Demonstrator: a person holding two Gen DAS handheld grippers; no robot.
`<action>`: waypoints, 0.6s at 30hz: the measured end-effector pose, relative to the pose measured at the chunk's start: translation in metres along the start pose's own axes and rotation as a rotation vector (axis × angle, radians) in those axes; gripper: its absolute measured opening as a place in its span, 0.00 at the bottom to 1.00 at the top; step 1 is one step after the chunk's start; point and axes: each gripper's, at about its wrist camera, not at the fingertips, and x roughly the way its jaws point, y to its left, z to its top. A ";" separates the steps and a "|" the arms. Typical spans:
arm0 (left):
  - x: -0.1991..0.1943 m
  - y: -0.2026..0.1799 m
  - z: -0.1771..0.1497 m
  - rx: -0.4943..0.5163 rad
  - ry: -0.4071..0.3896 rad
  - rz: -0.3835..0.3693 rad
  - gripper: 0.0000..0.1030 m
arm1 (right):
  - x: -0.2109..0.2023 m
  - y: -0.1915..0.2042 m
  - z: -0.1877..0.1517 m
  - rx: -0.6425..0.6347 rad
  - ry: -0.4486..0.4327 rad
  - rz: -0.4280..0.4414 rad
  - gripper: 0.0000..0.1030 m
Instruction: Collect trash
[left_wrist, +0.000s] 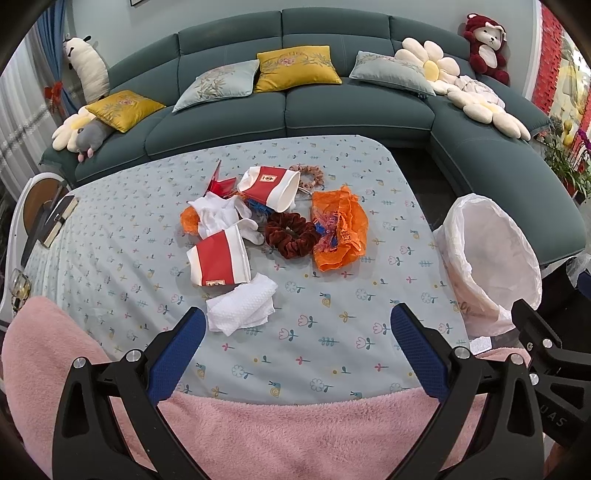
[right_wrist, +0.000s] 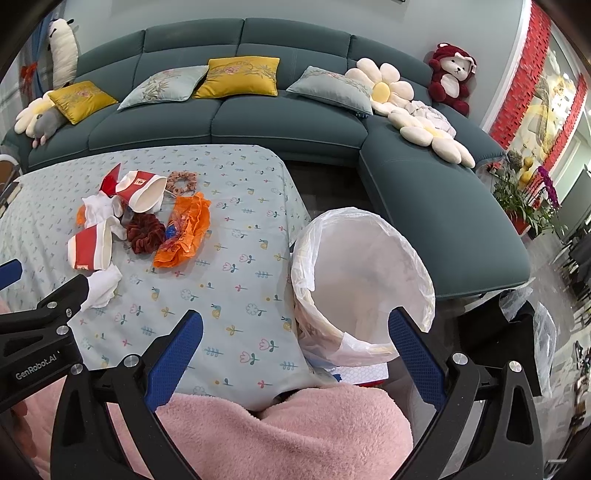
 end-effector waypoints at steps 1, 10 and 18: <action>0.000 0.000 0.000 0.000 -0.001 0.000 0.93 | 0.000 0.000 0.000 0.001 0.000 0.000 0.93; -0.002 -0.001 0.000 0.007 -0.007 0.007 0.93 | 0.000 -0.003 0.001 0.015 -0.003 -0.003 0.93; -0.005 -0.004 0.002 0.025 -0.018 0.006 0.93 | -0.003 -0.006 0.003 0.022 -0.014 -0.015 0.93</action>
